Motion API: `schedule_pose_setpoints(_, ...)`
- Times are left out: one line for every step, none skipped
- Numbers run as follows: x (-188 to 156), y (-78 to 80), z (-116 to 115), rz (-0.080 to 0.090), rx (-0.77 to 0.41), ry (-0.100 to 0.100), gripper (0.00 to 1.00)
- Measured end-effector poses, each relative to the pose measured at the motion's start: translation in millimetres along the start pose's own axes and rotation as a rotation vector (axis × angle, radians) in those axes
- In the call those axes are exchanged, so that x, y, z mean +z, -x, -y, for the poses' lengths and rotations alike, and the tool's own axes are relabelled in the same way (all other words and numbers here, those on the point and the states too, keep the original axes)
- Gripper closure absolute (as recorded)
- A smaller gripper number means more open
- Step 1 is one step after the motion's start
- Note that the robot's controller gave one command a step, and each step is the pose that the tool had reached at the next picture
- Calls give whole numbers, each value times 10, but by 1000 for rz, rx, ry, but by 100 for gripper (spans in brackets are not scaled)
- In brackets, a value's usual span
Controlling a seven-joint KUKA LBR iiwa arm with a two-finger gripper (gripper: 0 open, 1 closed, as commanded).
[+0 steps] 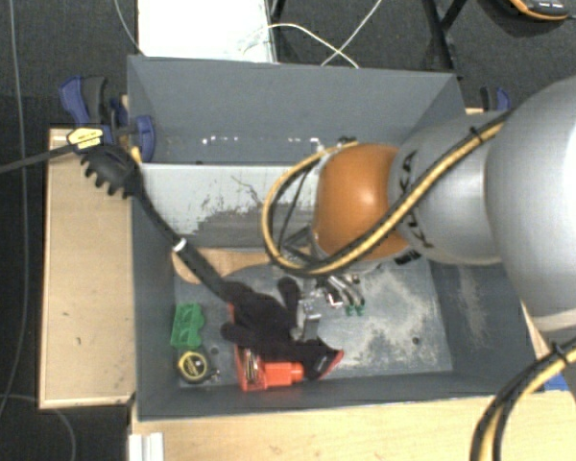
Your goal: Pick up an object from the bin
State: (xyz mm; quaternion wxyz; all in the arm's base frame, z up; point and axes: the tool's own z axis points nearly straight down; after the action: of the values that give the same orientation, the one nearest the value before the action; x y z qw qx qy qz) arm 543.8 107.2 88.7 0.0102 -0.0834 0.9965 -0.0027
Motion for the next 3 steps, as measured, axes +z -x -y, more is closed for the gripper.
schedule_pose_setpoints(177,-79,-362,-1,-67,2,0)
schedule_pose_setpoints(166,-142,-702,3,-34,-2,100)
schedule_pose_setpoints(167,-142,-702,3,-35,-2,100)
